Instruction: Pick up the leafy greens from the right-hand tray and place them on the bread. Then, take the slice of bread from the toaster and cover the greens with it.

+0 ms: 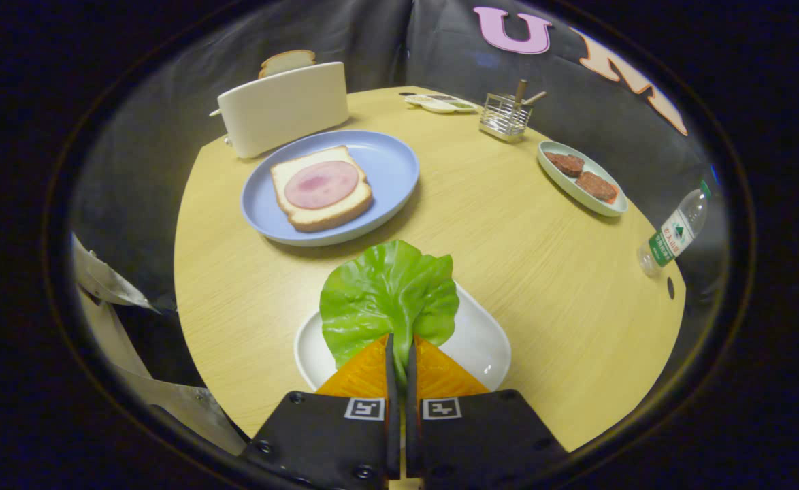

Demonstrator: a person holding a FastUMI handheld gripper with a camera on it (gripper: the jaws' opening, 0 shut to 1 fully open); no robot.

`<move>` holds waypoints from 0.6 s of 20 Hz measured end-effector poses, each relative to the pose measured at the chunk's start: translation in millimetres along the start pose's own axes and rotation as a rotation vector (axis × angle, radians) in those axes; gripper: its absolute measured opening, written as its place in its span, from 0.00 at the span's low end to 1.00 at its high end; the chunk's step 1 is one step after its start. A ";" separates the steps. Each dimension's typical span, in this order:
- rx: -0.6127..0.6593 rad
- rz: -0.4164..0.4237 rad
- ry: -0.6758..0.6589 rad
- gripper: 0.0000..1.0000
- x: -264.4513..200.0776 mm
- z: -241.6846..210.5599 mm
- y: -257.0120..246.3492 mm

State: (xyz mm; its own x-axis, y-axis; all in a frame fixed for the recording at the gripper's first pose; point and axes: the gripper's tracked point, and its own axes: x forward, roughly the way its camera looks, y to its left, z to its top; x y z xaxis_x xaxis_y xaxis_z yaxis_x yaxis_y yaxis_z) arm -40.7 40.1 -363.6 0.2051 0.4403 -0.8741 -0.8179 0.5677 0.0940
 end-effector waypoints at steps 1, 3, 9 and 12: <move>-0.007 -0.006 -0.016 0.06 -2.7 3.8 0.9; 0.005 -0.018 -0.014 0.06 -10.6 5.2 2.6; 0.000 -0.057 -0.069 0.06 -37.3 32.3 14.9; -0.012 -0.079 -0.091 0.06 -46.3 48.0 22.0</move>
State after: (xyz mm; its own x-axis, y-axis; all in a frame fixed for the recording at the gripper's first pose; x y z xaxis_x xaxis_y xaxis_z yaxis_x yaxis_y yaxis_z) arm -42.4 65.6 -298.1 0.3166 0.4559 -0.8318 -0.8034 0.5950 0.0204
